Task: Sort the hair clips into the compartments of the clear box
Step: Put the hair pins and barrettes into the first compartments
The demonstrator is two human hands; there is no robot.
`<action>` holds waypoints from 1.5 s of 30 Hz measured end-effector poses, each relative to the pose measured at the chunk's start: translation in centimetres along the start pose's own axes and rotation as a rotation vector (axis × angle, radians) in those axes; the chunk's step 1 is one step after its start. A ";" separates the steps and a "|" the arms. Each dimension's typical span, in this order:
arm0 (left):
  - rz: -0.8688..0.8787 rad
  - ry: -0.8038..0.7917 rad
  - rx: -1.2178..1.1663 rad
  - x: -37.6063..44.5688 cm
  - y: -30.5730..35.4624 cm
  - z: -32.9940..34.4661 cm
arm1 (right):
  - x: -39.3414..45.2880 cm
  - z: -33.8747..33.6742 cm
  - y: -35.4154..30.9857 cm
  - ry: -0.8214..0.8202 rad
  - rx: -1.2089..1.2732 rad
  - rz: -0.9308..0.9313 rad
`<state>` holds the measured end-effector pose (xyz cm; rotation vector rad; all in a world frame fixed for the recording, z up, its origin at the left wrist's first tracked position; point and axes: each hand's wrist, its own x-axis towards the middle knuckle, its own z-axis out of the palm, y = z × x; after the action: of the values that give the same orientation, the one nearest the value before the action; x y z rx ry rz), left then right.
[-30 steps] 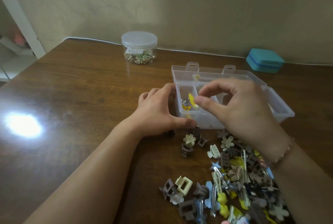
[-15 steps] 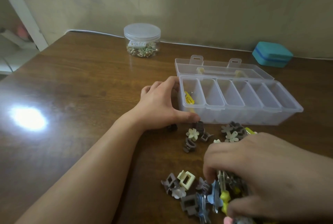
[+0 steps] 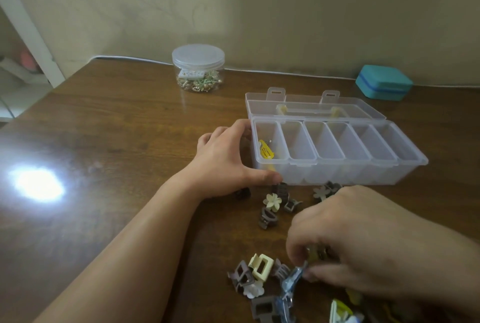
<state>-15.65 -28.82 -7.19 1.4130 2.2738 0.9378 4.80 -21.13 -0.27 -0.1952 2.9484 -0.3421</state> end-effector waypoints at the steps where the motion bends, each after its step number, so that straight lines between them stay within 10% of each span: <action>1: 0.003 0.003 0.002 0.0 0.0 0.0 | 0.0 -0.1 0.2 0.001 0.000 -0.013; 5: 0.009 0.012 0.001 0.0 -0.1 0.1 | -0.4 -1.1 0.9 0.110 0.200 0.022; 12: 0.028 0.010 0.004 0.1 -0.2 0.2 | 2.2 -0.6 1.6 0.819 0.386 0.353; 19: 0.021 0.006 0.006 0.0 -0.2 0.1 | 1.7 -0.4 1.5 0.748 0.299 0.344; 24: 0.013 0.004 0.004 0.0 0.0 0.0 | 0.5 -0.4 0.7 0.143 0.063 0.252; 28: 0.004 0.003 0.005 0.0 0.1 0.1 | 0.6 0.0 -0.5 -0.011 -0.051 0.168; 35: 0.009 0.011 0.007 0.0 0.0 0.2 | 0.4 0.3 -0.2 0.053 -0.028 0.146; 41: 0.027 0.029 -0.001 0.0 0.0 0.2 | 0.7 -0.8 2.1 0.790 0.446 0.361; 45: 0.019 0.013 0.002 -0.1 0.3 0.1 | 1.5 0.0 3.8 0.812 0.264 0.467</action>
<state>-15.37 -28.80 -7.09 1.4361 2.2756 0.9532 2.89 -17.71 -1.35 0.8443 3.4927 -0.9008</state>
